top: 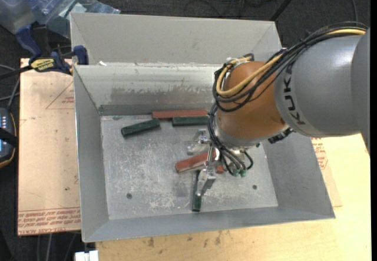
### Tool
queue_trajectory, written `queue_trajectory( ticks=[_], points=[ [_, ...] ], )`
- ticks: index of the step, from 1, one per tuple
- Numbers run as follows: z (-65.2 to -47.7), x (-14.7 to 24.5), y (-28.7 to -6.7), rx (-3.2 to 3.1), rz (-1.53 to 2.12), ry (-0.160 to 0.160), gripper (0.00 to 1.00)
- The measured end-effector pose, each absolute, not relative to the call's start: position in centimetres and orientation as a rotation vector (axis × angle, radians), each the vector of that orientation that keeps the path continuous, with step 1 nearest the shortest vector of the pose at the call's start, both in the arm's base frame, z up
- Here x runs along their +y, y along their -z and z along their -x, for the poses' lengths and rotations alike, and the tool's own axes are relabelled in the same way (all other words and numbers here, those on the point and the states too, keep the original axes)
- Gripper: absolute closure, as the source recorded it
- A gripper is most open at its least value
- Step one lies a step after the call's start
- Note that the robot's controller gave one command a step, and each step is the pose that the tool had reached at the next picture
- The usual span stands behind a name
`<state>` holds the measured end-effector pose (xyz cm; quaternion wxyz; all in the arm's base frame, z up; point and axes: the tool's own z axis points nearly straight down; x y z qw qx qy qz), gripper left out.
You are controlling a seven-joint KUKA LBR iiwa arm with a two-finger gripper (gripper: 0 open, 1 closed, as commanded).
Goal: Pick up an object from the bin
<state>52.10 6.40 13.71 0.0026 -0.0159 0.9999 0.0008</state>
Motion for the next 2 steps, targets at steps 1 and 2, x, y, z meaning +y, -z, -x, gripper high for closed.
queue_trajectory(
  ticks=[1, 2],
  points=[
    [-57.08, 0.64, -7.29, 3.138, 0.066, -0.011, 0.00],
    [-57.18, 1.46, -7.52, 3.123, -0.308, -0.004, 0.00]
  ],
)
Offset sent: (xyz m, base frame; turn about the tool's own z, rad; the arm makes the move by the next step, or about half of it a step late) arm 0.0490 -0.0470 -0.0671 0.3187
